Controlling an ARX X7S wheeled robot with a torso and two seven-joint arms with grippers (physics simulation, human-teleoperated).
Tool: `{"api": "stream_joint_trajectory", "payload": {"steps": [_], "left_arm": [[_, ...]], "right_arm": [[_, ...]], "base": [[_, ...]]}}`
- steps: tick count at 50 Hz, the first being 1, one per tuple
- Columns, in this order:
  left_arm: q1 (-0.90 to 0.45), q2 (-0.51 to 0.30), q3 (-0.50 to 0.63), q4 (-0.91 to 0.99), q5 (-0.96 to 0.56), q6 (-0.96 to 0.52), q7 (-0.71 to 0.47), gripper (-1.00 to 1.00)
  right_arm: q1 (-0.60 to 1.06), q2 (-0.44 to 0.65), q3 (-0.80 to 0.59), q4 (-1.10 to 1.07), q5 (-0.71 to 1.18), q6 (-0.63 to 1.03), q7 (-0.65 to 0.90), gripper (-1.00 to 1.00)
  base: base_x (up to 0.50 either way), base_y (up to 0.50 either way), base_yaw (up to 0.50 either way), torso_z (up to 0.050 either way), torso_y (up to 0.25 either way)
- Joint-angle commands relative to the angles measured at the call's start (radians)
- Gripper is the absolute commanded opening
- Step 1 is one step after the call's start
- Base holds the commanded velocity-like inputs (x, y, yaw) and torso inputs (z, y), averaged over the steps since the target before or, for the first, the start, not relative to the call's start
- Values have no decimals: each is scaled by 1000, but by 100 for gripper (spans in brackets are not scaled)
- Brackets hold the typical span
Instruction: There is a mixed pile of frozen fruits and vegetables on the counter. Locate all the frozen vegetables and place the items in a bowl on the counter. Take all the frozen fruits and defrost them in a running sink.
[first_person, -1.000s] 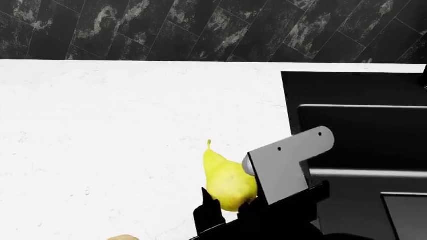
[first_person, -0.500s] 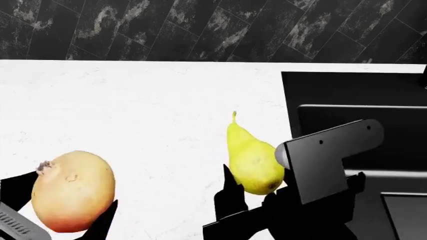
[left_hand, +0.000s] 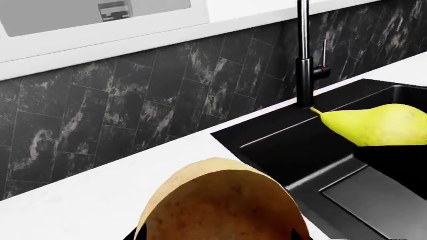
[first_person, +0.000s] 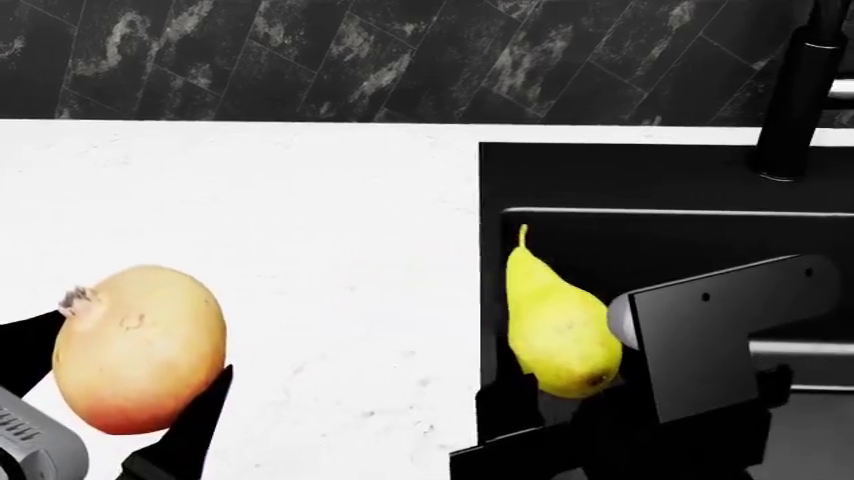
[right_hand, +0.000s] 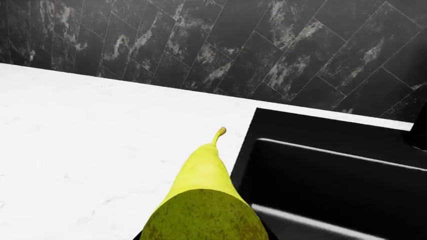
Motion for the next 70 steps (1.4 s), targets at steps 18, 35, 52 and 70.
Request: {"api": "stream_joint_trajectory", "payload": {"steps": [18, 35, 52, 70], "left_arm": [[46, -21, -30, 2, 36, 79, 15, -100], [48, -32, -36, 0, 33, 95, 11, -100], [43, -10, -16, -38, 99, 105, 38, -100], [74, -22, -16, -34, 132, 123, 64, -100]], "right_arm": [[-21, 23, 6, -21, -45, 6, -7, -100], [-29, 26, 11, -21, -41, -3, 0, -100], [-68, 42, 14, -41, -97, -27, -12, -100], [-69, 29, -20, -41, -161, -26, -38, -100]], "base": [[2, -500, 0, 1, 1], [2, -500, 0, 0, 1], [71, -451, 0, 0, 0], [487, -170, 0, 1, 2]]}}
